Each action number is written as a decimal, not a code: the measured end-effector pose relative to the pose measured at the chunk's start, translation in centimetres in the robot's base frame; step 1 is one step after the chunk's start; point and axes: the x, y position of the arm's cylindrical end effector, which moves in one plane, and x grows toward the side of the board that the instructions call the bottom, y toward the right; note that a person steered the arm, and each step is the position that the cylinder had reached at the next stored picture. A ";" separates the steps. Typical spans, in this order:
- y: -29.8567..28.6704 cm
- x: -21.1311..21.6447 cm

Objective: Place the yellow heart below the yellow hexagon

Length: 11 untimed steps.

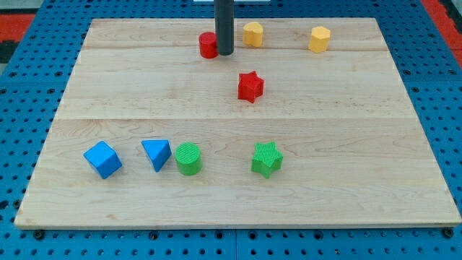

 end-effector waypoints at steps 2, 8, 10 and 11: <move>1.1 -3.8; 14.6 2.7; 14.5 2.7; 15.3 3.8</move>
